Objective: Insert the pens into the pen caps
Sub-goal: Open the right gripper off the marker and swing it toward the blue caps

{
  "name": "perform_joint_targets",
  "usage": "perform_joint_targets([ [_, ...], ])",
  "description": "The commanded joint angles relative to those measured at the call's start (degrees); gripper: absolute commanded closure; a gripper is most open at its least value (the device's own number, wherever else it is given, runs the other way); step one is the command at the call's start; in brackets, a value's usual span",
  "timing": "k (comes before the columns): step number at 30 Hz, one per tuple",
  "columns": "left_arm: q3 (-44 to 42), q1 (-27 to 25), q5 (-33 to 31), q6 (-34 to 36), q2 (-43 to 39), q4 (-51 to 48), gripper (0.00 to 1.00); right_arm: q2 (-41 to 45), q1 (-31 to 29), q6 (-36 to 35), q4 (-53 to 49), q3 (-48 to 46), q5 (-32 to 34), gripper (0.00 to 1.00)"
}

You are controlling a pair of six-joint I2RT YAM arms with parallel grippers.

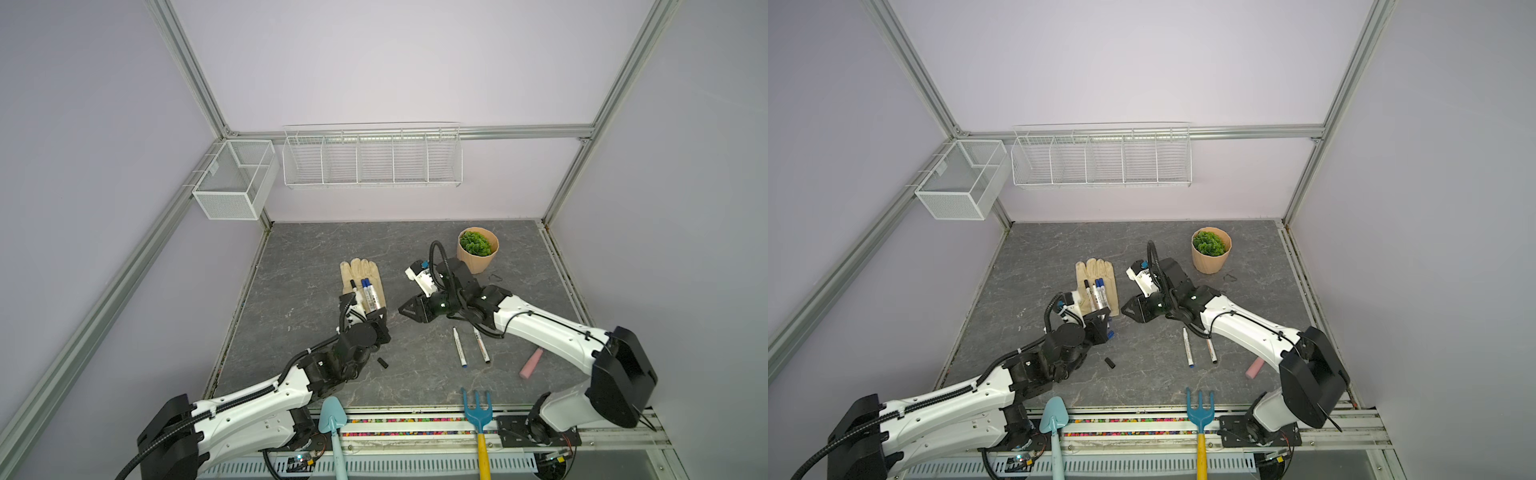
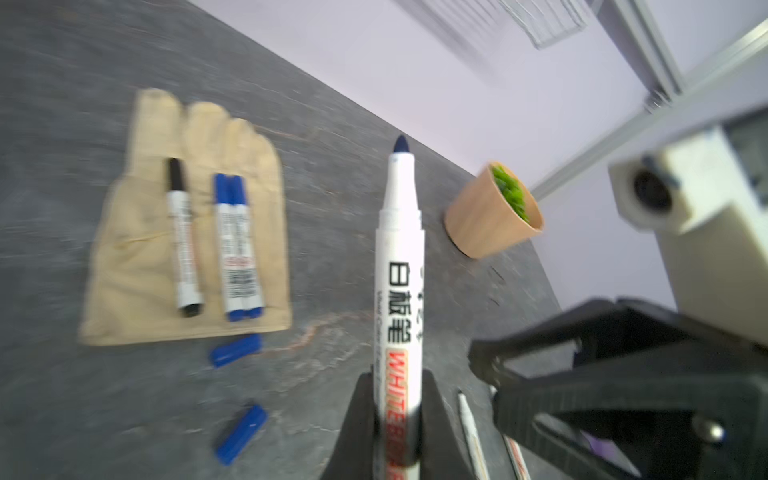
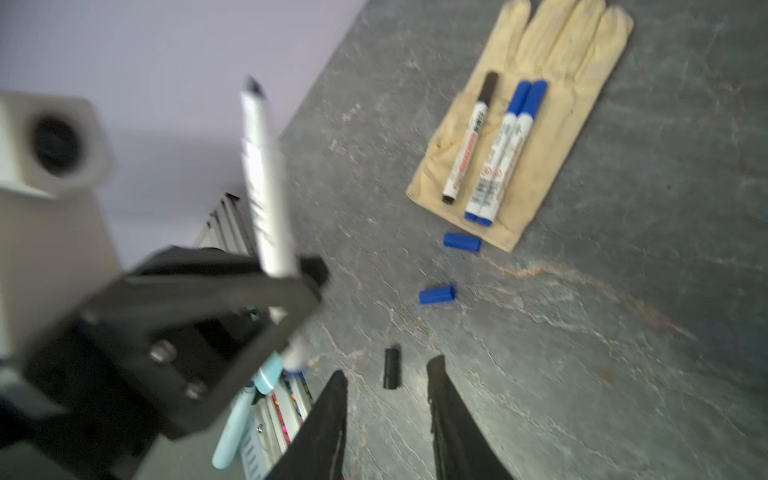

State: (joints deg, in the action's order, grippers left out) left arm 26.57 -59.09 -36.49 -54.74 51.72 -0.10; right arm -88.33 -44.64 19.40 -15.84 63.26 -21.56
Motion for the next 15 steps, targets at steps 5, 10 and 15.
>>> perform_joint_targets([
  [5,-9.6,0.1,-11.9,-14.2,-15.9,-15.4,1.0,-10.0,-7.0,-11.2,-19.6,8.7,9.7,0.5],
  [10,-14.7,0.2,-7.5,-11.3,-31.9,-17.7,1.0,-14.9,-10.8,-13.7,-23.1,11.9,14.7,0.49],
  [15,-16.0,0.2,-5.5,-12.5,-41.9,-29.7,1.0,-19.9,-12.2,-14.3,-26.1,17.0,17.2,0.48],
])
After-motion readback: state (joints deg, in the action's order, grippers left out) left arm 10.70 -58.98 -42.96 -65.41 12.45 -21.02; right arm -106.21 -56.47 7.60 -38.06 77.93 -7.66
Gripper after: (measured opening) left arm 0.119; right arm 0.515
